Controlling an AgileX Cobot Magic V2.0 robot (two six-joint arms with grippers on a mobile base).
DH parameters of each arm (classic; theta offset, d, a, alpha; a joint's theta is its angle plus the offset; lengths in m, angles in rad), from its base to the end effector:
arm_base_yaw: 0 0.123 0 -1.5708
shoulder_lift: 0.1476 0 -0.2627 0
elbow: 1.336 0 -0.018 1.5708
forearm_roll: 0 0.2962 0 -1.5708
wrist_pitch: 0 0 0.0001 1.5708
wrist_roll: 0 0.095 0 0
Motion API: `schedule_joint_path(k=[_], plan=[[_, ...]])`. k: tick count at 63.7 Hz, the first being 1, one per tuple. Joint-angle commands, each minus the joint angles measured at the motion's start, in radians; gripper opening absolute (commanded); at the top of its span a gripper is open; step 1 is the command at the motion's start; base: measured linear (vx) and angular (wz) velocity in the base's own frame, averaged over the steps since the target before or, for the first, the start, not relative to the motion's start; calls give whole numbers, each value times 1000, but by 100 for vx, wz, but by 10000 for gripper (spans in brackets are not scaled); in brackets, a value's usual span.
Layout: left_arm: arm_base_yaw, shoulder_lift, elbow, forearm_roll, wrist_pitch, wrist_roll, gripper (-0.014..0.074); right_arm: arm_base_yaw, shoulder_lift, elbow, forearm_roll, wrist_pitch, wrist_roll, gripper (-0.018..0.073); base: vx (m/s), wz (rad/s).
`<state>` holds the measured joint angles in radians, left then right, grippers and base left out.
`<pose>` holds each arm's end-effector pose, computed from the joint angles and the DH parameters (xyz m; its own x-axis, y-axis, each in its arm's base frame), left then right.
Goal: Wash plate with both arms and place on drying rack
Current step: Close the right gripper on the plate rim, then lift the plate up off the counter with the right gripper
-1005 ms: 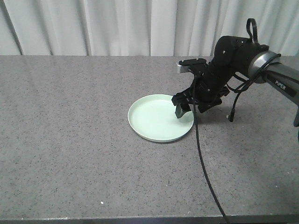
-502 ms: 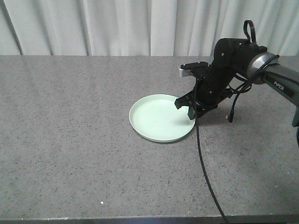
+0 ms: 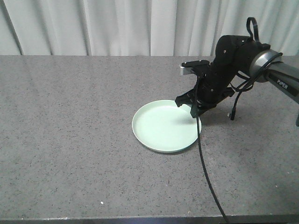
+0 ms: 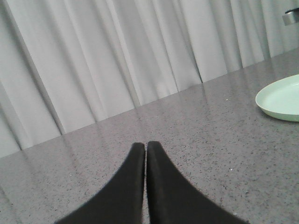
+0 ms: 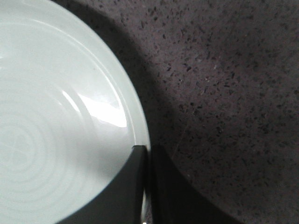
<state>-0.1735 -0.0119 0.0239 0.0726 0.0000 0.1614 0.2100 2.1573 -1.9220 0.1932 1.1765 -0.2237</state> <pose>0.1265 -0.0222 0.2058 0.1120 0.2158 -0.9700 0.1508 0.9611 0.2312 0.4805 0.1196 0.2016 -0.8997 -0.3408 -0.2729 -0.3861 0.9129 0.1327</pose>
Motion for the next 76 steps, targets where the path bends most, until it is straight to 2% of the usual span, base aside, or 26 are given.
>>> schedule_joint_path(k=[1, 13, 28, 37, 45, 56, 76], plan=[[-8, -15, 22, -5, -72, -10, -6, -36, -122, -29, 71, -38, -31, -9, 0, 0], [-8, -15, 22, -5, -72, -10, -6, -156, -260, -28, 306, 4, -160, -8, 0, 0], [-8, -15, 22, -5, -72, -10, -6, -322, -431, -9, 503, 109, -283, -8, 0, 0], [-8, -15, 22, -5, -72, -10, -6, -426, -556, 129, 629, 109, -361, -8, 0, 0], [-8, -15, 22, -5, -72, -10, -6, -512, -690, 346, 728, 102, -469, -8, 0, 0], [-8, -15, 22, -5, -72, -10, -6, -590, -857, 563, 779, 108, -533, -8, 0, 0], [-8, -15, 22, -5, -72, -10, -6, -595, -1097, 728, 785, 108, -532, -8, 0, 0]])
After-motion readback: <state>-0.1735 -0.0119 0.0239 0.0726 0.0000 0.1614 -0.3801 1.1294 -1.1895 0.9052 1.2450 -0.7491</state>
